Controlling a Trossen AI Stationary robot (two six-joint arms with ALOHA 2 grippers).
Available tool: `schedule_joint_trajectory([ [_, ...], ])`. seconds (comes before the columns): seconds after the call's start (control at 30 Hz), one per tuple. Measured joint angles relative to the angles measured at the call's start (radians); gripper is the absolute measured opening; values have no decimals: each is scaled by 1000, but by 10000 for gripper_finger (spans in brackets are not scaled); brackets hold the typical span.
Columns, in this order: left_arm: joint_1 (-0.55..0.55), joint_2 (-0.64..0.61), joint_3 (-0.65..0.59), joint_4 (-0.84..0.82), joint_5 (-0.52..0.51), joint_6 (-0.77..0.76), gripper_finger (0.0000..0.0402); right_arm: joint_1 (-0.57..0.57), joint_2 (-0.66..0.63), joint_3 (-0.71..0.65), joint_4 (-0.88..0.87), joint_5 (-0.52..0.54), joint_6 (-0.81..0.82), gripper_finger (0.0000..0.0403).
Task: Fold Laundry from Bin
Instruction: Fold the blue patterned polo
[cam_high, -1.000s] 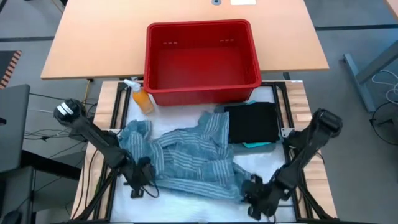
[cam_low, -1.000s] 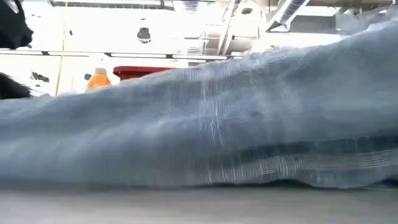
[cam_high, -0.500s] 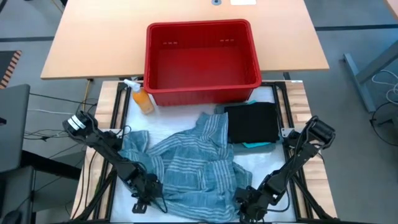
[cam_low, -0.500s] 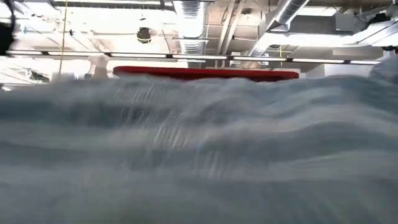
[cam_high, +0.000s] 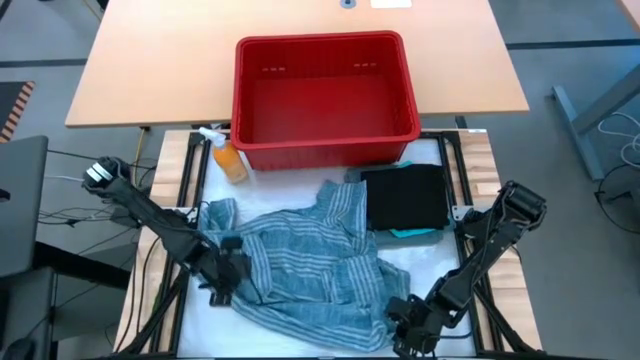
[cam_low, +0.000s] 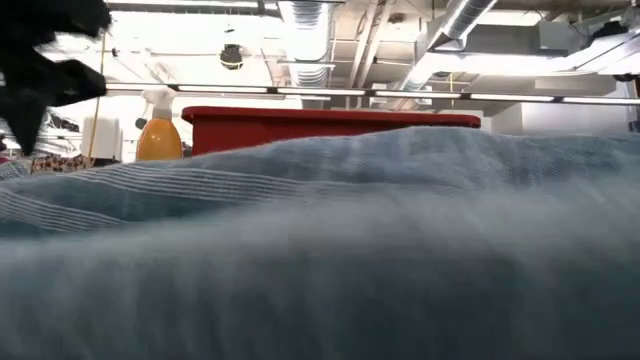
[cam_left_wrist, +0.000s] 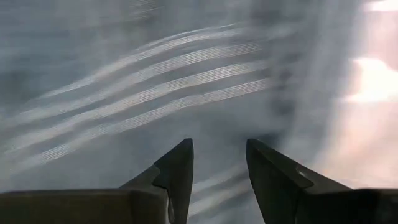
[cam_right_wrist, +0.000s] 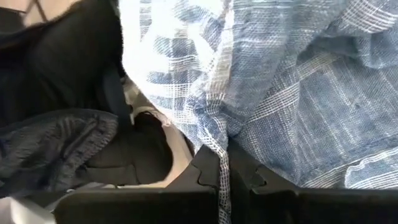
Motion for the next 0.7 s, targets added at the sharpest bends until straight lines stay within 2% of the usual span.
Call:
schedule_joint_trajectory([
  [0.1,76,-42,-33,-117,-105,15,139,6,7,0,-25,-6,7,32],
  [0.2,178,-93,-89,-135,-118,85,139,5,7,-1,-24,-6,2,31],
  [0.37,346,-164,-163,-88,86,195,139,5,7,-1,-21,-7,-2,32],
  [0.53,478,-259,-192,-109,124,225,139,5,7,-1,-21,-8,-45,31],
  [0.7,557,-373,-210,-132,185,226,140,-2,7,-1,-21,-8,-78,31],
])
